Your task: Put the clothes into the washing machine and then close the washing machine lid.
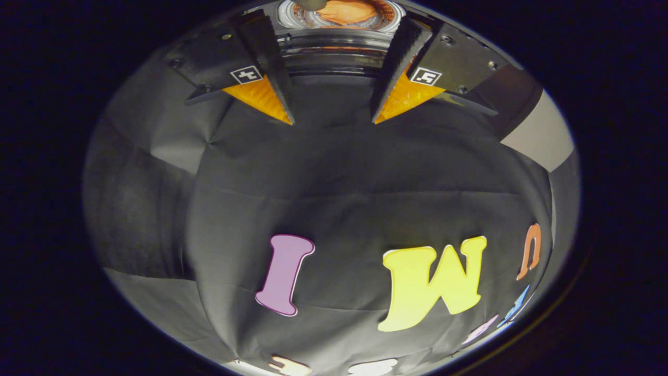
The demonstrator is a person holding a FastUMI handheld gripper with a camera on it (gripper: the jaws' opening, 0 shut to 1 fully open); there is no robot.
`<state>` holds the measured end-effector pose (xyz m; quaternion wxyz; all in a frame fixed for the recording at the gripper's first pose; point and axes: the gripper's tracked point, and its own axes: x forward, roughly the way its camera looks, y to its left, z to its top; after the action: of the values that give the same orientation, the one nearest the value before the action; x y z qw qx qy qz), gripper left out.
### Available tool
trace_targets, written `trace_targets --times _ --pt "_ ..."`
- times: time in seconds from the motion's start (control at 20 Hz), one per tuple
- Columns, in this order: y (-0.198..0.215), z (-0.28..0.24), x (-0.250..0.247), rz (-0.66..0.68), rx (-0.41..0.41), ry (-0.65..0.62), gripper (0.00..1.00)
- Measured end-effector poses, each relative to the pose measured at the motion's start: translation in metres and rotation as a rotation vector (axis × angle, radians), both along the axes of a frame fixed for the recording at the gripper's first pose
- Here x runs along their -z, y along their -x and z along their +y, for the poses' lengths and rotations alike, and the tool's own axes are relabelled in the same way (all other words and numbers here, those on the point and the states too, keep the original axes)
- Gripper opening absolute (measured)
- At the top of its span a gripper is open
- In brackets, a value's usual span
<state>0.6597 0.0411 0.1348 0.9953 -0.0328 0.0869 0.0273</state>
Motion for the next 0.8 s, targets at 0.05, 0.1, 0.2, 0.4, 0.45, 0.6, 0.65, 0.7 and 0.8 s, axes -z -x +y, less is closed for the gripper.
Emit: trace_targets --times 0.05,0.1,0.2,0.4,0.45,0.6,0.65,0.7,0.8 --pt "-0.001 0.0 0.002 0.02 0.006 -0.005 0.89" --pt "-0.003 -0.001 0.0 0.02 0.009 -0.015 0.92" --pt "-0.002 -0.002 0.005 0.031 0.014 -0.039 0.93" --pt "0.009 -0.004 0.007 0.003 0.009 -0.06 0.97" --pt "0.014 -0.005 0.007 -0.01 0.012 -0.063 0.97" --pt "0.032 -0.006 0.012 -0.033 0.02 -0.064 0.97" --pt "0.038 -0.007 0.014 -0.04 0.023 -0.059 0.97" --pt "0.045 -0.008 0.015 -0.049 0.025 -0.059 0.97" --pt "0.058 -0.009 0.02 -0.07 0.028 -0.063 0.97"
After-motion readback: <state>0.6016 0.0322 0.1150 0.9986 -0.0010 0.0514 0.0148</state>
